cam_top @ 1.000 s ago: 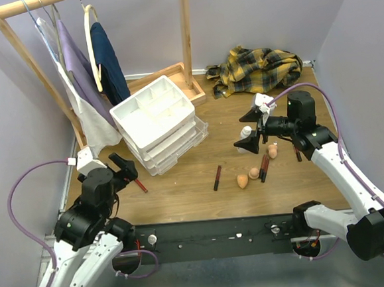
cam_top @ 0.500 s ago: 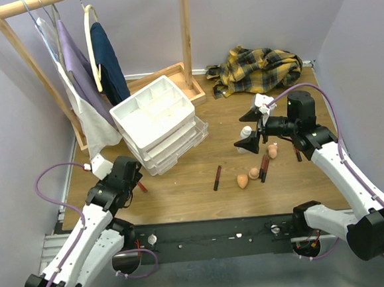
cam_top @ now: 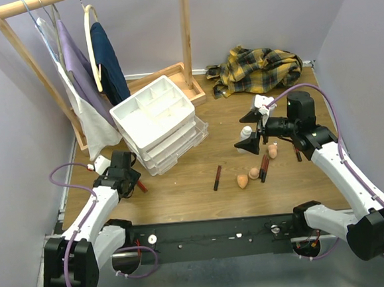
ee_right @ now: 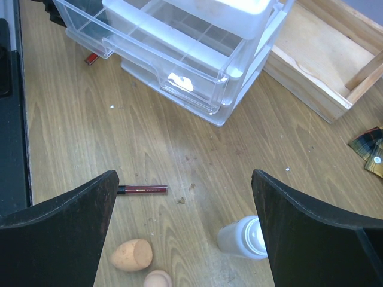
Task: Organize the makeup
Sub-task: Pick up the lipstick at the center of the board.
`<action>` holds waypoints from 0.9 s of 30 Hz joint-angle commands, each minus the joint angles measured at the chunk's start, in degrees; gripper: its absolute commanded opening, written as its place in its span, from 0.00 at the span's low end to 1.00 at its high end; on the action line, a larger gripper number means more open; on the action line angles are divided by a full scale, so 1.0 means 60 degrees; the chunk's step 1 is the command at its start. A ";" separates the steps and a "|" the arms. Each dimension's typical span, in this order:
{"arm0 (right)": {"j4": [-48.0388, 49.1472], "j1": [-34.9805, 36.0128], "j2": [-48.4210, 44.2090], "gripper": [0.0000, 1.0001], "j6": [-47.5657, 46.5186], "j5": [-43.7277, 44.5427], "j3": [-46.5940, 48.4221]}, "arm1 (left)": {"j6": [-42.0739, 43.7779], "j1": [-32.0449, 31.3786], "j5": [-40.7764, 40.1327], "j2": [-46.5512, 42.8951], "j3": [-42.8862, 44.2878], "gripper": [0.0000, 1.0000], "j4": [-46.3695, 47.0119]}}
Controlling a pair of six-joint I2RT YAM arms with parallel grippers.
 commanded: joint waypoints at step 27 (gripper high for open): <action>-0.0494 -0.0077 -0.0002 1.00 -0.0363 -0.0242 0.0188 | 0.0303 0.0052 0.1113 0.2500 0.0782 0.29 -0.0772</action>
